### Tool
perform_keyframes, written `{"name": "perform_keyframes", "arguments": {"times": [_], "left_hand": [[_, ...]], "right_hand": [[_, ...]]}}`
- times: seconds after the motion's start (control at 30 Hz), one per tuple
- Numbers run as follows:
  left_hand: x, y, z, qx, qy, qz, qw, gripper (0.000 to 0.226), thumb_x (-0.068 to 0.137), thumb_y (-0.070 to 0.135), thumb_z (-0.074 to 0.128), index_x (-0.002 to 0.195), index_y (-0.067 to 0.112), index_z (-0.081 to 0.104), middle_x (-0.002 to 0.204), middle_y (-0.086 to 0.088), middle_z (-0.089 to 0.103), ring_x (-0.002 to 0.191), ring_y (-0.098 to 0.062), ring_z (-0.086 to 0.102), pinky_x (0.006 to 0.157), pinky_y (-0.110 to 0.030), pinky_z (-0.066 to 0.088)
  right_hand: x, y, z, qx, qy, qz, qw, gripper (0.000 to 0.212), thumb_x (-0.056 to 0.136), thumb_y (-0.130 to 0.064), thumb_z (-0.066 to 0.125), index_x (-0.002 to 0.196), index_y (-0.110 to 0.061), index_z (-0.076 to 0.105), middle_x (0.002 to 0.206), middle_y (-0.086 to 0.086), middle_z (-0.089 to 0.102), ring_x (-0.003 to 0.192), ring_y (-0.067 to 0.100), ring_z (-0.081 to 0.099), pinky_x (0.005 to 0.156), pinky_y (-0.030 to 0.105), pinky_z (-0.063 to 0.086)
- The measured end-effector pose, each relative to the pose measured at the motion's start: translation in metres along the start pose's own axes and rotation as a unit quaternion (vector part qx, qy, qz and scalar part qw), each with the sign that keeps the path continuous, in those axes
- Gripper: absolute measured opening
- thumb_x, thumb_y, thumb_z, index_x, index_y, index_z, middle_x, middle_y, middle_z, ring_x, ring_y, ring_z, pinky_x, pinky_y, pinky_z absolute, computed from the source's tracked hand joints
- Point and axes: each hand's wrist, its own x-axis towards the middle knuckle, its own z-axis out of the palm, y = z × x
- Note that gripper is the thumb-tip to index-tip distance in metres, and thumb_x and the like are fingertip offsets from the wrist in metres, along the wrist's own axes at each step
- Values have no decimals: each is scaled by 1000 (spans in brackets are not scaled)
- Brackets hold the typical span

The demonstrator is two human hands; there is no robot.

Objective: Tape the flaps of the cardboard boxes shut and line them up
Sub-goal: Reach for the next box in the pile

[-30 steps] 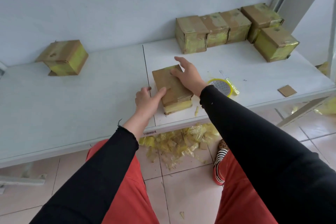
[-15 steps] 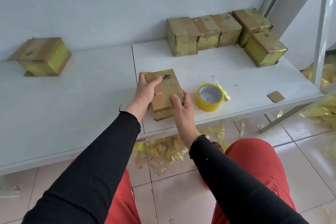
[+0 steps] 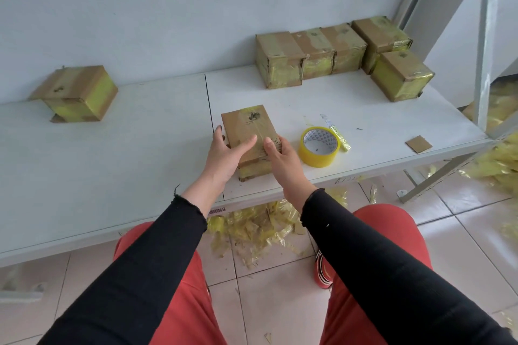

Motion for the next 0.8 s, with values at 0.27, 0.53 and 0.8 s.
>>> {"name": "perform_keyframes", "arguments": {"times": [0.27, 0.53, 0.8], "left_hand": [[-12, 0, 15, -23, 22, 11, 999, 66, 93, 51, 67, 148, 39, 30, 123, 24, 60, 110, 2, 60, 80, -22, 48], [7, 27, 25, 35, 88, 79, 992, 38, 105, 47, 46, 136, 27, 38, 112, 14, 59, 102, -13, 61, 89, -40, 51], [66, 115, 100, 95, 87, 135, 982, 20, 108, 32, 33, 118, 16, 40, 100, -3, 59, 91, -35, 58, 74, -43, 42]], "right_hand": [[-5, -6, -13, 2, -47, 13, 999, 44, 105, -33, 54, 148, -28, 46, 121, -15, 68, 96, -11, 66, 69, 6, 48], [7, -17, -14, 34, -20, -48, 998, 47, 104, -22, 57, 149, -21, 46, 128, -6, 69, 114, 4, 66, 90, 17, 51], [56, -70, -95, -3, 77, -137, 988, 36, 101, -17, 58, 137, -17, 59, 115, -3, 73, 101, 5, 69, 84, 19, 52]]}}
